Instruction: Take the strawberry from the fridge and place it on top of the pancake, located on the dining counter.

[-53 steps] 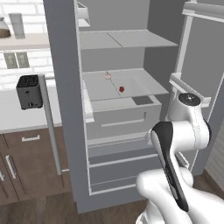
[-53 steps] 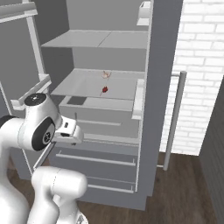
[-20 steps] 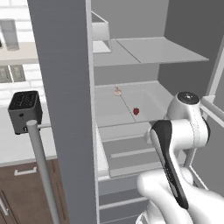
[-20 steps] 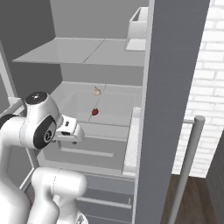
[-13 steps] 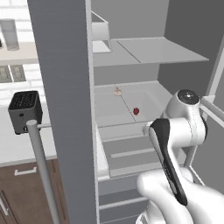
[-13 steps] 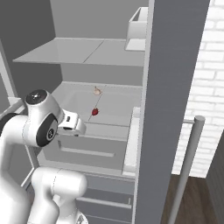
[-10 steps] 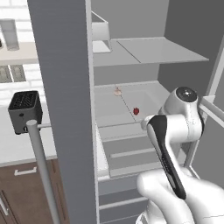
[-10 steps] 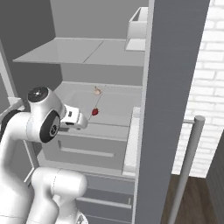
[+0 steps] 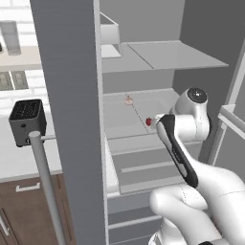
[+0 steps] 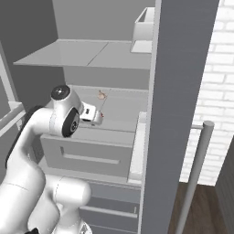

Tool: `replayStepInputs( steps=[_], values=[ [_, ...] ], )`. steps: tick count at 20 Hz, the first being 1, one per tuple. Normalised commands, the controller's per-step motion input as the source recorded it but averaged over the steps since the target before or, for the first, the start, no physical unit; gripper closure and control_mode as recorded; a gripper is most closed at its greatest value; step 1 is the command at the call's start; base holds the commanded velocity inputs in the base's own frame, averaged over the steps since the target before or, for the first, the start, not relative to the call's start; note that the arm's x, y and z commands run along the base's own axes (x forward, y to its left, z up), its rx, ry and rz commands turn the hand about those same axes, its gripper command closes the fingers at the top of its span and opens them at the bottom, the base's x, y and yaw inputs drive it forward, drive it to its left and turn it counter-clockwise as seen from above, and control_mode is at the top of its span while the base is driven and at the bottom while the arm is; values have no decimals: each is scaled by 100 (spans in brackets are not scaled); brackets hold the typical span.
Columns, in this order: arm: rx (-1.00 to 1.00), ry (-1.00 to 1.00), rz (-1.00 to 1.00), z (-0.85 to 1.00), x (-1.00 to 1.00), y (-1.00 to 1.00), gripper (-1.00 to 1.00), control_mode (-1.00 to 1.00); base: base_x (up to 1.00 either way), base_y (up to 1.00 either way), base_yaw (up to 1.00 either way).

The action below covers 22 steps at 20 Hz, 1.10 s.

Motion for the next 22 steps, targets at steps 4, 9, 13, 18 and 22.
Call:
replayStepInputs(
  steps=[4, 9, 13, 18, 22],
  values=[
    [7, -2, -1, -8, 20, -5, -100, -100, 0, 0, 0],
    [1, 0, 0, -1, 36, 3, -100, -100, 0, 0, 0],
    [0, 4, 0, -2, 54, 6, -100, -100, 0, 0, 0],
    [-1, 2, 0, -29, 62, 7, -100, -100, 0, 0, 0],
    [0, 3, 0, -1, 46, 1, -100, -100, 0, 0, 0]
  ],
)
